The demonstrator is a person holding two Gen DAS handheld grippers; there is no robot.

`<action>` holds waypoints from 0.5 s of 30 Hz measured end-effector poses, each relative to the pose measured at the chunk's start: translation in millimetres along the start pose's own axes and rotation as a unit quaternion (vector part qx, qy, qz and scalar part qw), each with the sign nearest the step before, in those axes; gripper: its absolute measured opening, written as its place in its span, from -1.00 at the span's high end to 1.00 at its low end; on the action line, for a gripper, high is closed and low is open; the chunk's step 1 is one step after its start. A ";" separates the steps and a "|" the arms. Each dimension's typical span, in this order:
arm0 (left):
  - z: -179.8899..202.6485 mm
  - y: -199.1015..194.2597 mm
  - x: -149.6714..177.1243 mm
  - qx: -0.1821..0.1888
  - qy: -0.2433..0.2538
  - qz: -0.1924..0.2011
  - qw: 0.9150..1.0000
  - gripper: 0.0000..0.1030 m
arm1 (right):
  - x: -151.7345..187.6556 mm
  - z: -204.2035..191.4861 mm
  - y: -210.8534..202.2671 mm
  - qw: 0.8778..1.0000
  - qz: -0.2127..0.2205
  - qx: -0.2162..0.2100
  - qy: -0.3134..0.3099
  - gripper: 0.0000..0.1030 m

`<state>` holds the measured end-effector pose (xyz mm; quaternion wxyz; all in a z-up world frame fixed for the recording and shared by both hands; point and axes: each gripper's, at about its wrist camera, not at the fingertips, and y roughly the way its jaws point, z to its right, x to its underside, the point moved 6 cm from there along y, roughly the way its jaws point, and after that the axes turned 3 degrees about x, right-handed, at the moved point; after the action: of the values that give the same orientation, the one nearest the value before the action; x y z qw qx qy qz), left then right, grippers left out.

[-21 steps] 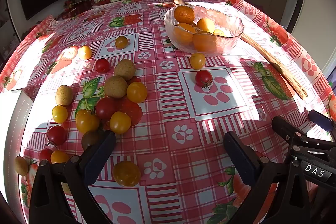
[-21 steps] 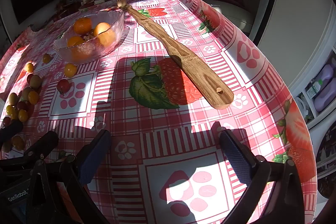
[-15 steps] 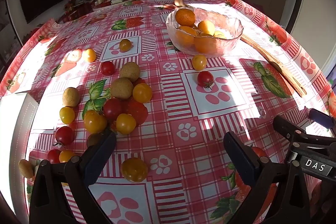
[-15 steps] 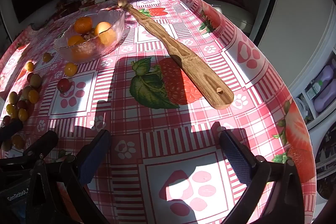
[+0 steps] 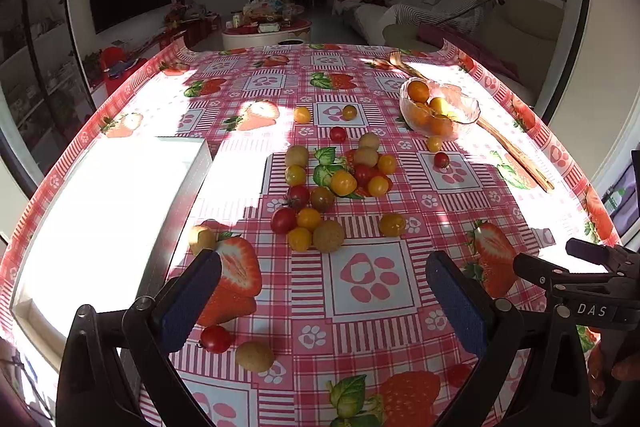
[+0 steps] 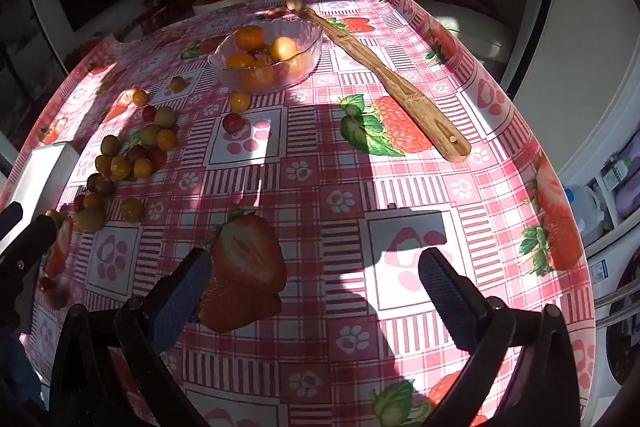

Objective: Organize fruits
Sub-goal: 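Move both grippers toward the scattered fruit on the tablecloth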

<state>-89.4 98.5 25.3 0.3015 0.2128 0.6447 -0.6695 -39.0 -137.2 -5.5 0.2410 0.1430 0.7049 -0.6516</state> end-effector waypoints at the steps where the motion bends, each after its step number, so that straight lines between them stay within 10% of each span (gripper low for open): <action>1: -6.7 -3.7 9.4 -0.008 -0.002 -0.005 1.000 -1.00 | 6.8 -7.9 -3.5 1.000 -0.002 -0.004 -0.006 -1.00; 15: -47.2 -34.2 95.3 -0.047 -0.001 -0.055 0.997 -1.00 | 75.2 -66.6 -36.5 0.999 -0.029 -0.021 -0.036 -1.00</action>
<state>-186.9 132.6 -17.5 0.2745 0.1621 0.6862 -0.6538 -131.4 -83.9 -11.7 0.2502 0.0944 0.7129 -0.6482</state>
